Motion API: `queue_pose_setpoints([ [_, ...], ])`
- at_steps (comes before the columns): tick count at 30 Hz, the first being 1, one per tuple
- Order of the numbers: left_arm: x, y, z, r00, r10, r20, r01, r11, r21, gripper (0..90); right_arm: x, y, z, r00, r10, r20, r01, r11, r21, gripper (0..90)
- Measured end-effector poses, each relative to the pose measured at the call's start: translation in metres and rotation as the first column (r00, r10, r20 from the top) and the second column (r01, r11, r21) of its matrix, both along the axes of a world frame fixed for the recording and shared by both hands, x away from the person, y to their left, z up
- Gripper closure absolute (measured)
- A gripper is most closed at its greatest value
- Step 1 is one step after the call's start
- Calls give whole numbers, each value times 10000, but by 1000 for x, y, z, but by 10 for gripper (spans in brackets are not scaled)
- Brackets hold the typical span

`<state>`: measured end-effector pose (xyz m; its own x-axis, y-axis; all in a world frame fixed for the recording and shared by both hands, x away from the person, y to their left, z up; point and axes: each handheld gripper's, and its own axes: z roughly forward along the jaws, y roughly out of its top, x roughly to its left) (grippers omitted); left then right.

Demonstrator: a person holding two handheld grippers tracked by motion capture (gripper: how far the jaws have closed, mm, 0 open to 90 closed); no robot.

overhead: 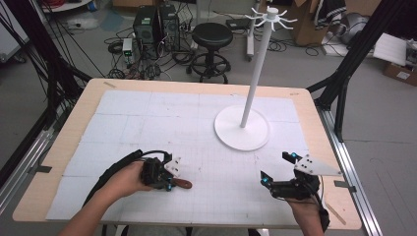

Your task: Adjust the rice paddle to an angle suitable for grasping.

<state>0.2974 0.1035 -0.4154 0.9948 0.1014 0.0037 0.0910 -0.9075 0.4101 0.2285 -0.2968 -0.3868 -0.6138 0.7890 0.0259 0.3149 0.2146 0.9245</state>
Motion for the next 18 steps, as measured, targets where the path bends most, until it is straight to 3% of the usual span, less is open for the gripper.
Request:
queue_pose_setpoints([
  [7,12,2,-1,9971,757,126,-754,9970,-188,900,0,0,0,10000,3,-5,-3,10000,17,5],
  [10,15,0,-2,9953,911,344,-909,9958,-58,900,0,0,0,10000,6,21,-6,10000,-3,4],
  [18,18,4,2,9932,1129,279,-1123,9935,-208,900,0,-1,0,10000,10,5,-10,10000,1,5],
])
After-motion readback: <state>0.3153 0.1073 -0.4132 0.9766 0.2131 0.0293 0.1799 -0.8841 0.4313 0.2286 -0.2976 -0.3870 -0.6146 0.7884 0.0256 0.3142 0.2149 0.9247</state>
